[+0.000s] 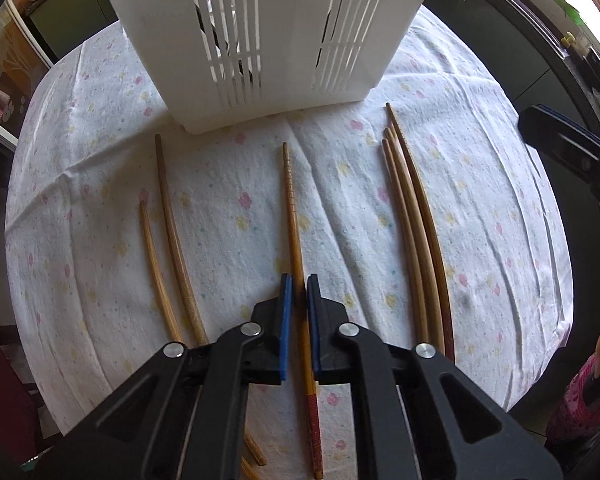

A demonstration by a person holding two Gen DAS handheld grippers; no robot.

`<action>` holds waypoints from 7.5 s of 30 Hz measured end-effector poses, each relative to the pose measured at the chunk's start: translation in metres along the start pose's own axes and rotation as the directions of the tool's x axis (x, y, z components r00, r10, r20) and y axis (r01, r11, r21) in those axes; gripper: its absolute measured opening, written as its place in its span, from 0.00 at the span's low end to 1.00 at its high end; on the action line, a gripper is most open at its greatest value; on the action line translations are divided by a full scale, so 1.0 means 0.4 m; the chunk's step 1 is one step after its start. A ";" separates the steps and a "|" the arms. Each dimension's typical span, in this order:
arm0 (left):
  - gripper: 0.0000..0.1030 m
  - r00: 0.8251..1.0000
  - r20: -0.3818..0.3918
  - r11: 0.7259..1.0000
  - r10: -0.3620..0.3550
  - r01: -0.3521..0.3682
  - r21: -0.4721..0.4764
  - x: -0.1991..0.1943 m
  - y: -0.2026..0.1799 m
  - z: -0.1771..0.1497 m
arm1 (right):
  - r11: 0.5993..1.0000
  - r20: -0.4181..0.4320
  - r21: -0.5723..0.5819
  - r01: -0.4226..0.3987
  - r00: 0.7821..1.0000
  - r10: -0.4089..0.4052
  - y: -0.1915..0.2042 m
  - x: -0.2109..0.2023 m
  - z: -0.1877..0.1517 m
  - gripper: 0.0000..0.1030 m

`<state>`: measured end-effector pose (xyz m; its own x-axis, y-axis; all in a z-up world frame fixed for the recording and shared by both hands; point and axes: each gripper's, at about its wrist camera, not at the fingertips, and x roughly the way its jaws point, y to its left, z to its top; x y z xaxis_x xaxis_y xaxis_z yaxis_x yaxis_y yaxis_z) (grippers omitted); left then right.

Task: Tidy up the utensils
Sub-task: 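Close the left tool on the red-tipped wooden chopstick, then close the right tool on a wooden chopstick beside the caddy, then lift the left tool's chopstick toward the caddy while the right tool lifts its chopstick, then open the left tool over the caddy while the right tool drops its chopstick in, then close the left tool on a wooden chopstick while the right tool grasps another, then lift both held chopsticks up over the caddy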

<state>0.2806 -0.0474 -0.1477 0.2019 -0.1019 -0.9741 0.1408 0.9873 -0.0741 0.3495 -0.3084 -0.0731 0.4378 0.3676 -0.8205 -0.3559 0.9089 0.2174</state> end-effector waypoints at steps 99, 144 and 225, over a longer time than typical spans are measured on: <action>0.16 0.910 0.413 0.999 0.037 -0.027 -0.031 -0.498 0.098 0.271 | 0.986 0.359 -0.072 -0.150 0.919 0.166 0.147 -0.465 0.189 0.07; 0.26 0.995 0.061 0.991 0.076 -0.069 -0.117 -0.117 0.196 -0.037 | 0.998 0.267 -0.048 -0.043 0.962 0.054 0.081 -0.280 0.040 0.25; 0.05 0.941 0.334 0.998 -0.057 0.044 0.046 -0.505 0.104 -0.118 | 0.988 0.221 -0.089 -0.123 0.965 0.140 0.154 -0.341 -0.056 0.07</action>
<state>0.1999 0.0202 0.0361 0.5053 -0.1930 -0.8411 0.1938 0.9752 -0.1073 0.2493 -0.3070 0.0403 0.5553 0.5258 -0.6443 -0.4789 0.8356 0.2692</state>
